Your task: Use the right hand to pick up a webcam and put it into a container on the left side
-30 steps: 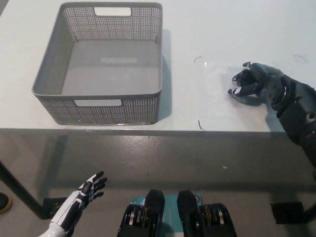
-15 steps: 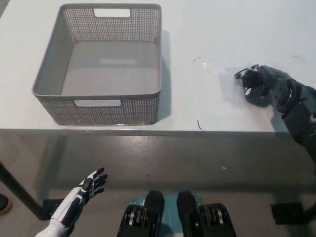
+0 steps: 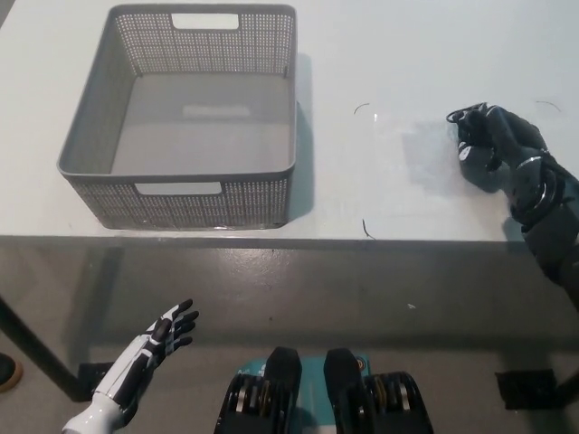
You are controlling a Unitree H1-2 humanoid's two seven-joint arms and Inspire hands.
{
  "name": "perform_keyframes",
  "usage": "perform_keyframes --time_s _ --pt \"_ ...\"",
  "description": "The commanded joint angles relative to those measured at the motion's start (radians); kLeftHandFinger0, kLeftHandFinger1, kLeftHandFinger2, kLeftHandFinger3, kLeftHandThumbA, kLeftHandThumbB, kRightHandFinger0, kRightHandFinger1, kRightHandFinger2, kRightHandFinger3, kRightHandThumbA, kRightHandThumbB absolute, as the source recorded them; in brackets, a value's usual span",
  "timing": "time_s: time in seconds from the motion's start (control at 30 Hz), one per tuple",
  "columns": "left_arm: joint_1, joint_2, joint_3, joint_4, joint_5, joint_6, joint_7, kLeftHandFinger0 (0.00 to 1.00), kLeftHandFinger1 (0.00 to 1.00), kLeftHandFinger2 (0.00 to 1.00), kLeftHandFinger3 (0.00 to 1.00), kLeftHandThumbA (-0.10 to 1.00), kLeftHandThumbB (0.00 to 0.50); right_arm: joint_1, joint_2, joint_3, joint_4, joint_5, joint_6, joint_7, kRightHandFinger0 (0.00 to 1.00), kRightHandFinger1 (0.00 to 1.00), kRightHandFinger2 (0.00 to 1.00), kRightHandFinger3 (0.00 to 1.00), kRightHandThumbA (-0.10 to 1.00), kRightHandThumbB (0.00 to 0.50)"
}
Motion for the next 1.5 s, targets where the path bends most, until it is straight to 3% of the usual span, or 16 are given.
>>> perform_keyframes --time_s 0.0,0.03,0.07,0.1,0.2,0.27,0.3,0.33,0.4,0.57,0.63,0.83,1.07,1.4,1.47 --pt "-0.009 0.017 0.006 -0.007 -0.003 -0.016 -0.006 1.00 1.00 1.00 1.00 1.00 0.223 -0.066 -0.013 -0.023 -0.046 0.039 -0.079 -0.092 0.00 0.44 0.81 0.89 -0.10 0.070" --pt "-0.009 0.018 0.005 -0.005 -0.002 -0.021 -0.006 1.00 1.00 1.00 1.00 1.00 0.221 -0.074 -0.016 -0.025 -0.060 0.037 -0.095 -0.114 0.06 0.49 0.83 0.86 -0.10 0.173" --pt "-0.009 0.018 0.005 -0.006 -0.001 -0.022 -0.006 1.00 1.00 1.00 1.00 1.00 0.228 -0.083 -0.017 -0.035 -0.073 0.047 -0.099 -0.124 0.05 0.47 0.82 0.81 -0.10 0.175" --pt "-0.008 0.019 0.005 -0.005 -0.001 -0.023 -0.006 1.00 1.00 1.00 1.00 1.00 0.223 -0.089 -0.018 -0.040 -0.083 0.050 -0.093 -0.127 0.06 0.52 0.87 0.92 -0.10 0.114" --pt "-0.011 0.018 0.004 -0.007 -0.001 -0.018 -0.005 1.00 1.00 1.00 1.00 1.00 0.223 -0.130 -0.030 -0.059 -0.128 0.060 -0.094 -0.140 0.00 0.41 0.80 0.87 -0.10 0.159" --pt "-0.012 0.017 0.004 -0.010 -0.004 -0.016 -0.007 1.00 1.00 1.00 1.00 1.00 0.227 -0.156 -0.037 -0.076 -0.168 0.070 -0.095 -0.131 0.00 0.42 0.78 0.88 -0.10 0.167" --pt "-0.014 0.018 0.005 -0.008 -0.006 -0.017 -0.009 1.00 1.00 1.00 1.00 1.00 0.229 -0.163 -0.039 -0.080 -0.178 0.070 -0.098 -0.130 0.00 0.42 0.78 0.92 -0.10 0.111" --pt "-0.014 0.018 0.005 -0.007 -0.006 -0.018 -0.009 1.00 1.00 1.00 1.00 1.00 0.231 -0.171 -0.039 -0.084 -0.205 0.069 -0.087 -0.121 0.03 0.44 0.80 0.91 -0.10 0.158" --pt "-0.015 0.020 0.005 -0.009 -0.003 -0.015 -0.007 1.00 1.00 1.00 1.00 1.00 0.237 -0.182 -0.033 -0.100 -0.299 0.072 -0.052 -0.103 0.00 0.43 0.83 0.95 -0.10 0.151" --pt "-0.018 0.020 0.004 -0.011 0.002 -0.013 -0.006 1.00 1.00 1.00 1.00 1.00 0.224 -0.174 -0.018 -0.107 -0.522 0.068 -0.001 -0.039 0.00 0.43 0.80 0.91 -0.10 0.165" --pt "-0.022 0.023 0.004 -0.006 0.001 -0.017 -0.008 1.00 1.00 1.00 1.00 1.00 0.241 -0.175 0.008 -0.111 -0.631 0.080 0.045 -0.001 0.00 0.39 0.78 0.89 -0.10 0.168" --pt "-0.018 0.027 -0.002 -0.007 0.005 -0.021 -0.014 1.00 1.00 1.00 1.00 1.00 0.218 -0.188 0.120 -0.094 -0.842 0.125 0.159 0.110 0.00 0.26 0.70 0.90 -0.10 0.167" --pt "-0.028 0.027 -0.011 0.001 0.007 -0.023 -0.018 1.00 1.00 1.00 1.00 1.00 0.235 -0.234 0.236 -0.044 -0.811 0.090 0.140 0.125 0.00 0.25 0.72 0.87 -0.10 0.173" --pt "-0.019 0.025 -0.012 -0.002 0.008 -0.037 -0.016 1.00 1.00 1.00 1.00 1.00 0.235 -0.337 0.377 0.010 -0.556 0.073 0.066 0.076 0.00 0.25 0.70 0.84 -0.10 0.169" --pt "-0.018 0.023 -0.014 -0.005 0.011 -0.031 -0.014 1.00 1.00 1.00 1.00 1.00 0.245 -0.356 0.395 0.017 -0.502 0.065 0.047 0.055 0.00 0.24 0.69 0.83 -0.10 0.187"
